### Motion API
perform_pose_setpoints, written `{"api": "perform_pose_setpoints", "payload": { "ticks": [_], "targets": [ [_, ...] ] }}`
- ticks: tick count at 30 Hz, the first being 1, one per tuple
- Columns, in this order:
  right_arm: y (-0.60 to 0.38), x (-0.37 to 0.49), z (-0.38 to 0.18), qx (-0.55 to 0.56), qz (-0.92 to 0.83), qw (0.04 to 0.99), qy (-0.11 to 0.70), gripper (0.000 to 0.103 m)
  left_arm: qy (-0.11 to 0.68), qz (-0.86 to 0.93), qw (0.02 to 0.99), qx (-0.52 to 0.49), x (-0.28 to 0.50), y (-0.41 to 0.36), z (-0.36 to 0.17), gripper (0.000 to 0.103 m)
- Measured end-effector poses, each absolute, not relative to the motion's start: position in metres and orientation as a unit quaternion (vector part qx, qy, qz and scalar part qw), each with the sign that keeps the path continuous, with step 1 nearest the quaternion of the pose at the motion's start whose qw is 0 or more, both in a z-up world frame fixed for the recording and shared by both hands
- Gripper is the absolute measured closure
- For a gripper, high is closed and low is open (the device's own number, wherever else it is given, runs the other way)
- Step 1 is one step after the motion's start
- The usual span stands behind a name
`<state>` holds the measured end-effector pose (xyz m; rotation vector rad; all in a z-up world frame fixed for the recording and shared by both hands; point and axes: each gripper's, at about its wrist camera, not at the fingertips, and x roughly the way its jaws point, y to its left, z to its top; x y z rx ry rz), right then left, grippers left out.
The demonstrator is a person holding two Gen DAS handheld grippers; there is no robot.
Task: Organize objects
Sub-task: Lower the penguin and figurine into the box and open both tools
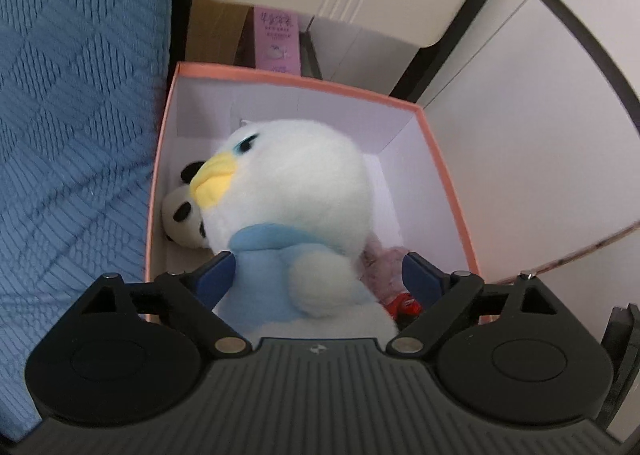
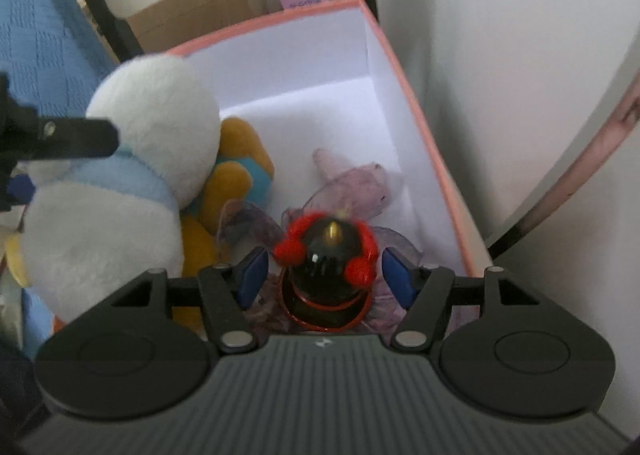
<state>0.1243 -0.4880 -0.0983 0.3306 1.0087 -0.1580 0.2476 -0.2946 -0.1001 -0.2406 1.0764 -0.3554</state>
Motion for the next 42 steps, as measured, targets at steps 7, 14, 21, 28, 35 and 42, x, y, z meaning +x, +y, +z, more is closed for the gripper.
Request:
{"api": "perform_pose_setpoints", "payload": {
  "ticks": [7,14,21,28,35,42],
  "targets": [
    [-0.484,0.101,-0.027,0.156,-0.076,0.89,0.421,0.038,0.478,-0.185,0.852,-0.108,0.223,-0.284,-0.052,0.01],
    [-0.465,0.064,0.045,0.163,-0.062,0.917,0.36,0.038,0.44,-0.198,0.869,-0.108,0.179,-0.259,0.002,0.01],
    [-0.442,0.018,0.084,0.174,-0.058,0.925,0.334,0.038,0.421,-0.21,0.876,-0.104,0.137,-0.236,0.029,0.01],
    [-0.413,-0.01,0.089,0.155,-0.063,0.927,0.335,0.038,0.401,-0.212,0.883,-0.12,0.102,-0.211,0.049,0.01],
    [-0.39,-0.031,0.088,0.144,-0.063,0.926,0.344,0.037,0.392,-0.219,0.884,-0.13,0.076,-0.196,0.055,0.008],
    [-0.38,-0.04,0.08,0.157,-0.063,0.918,0.359,0.018,0.392,-0.214,0.886,-0.122,0.059,-0.183,0.056,0.002]
  ]
}}
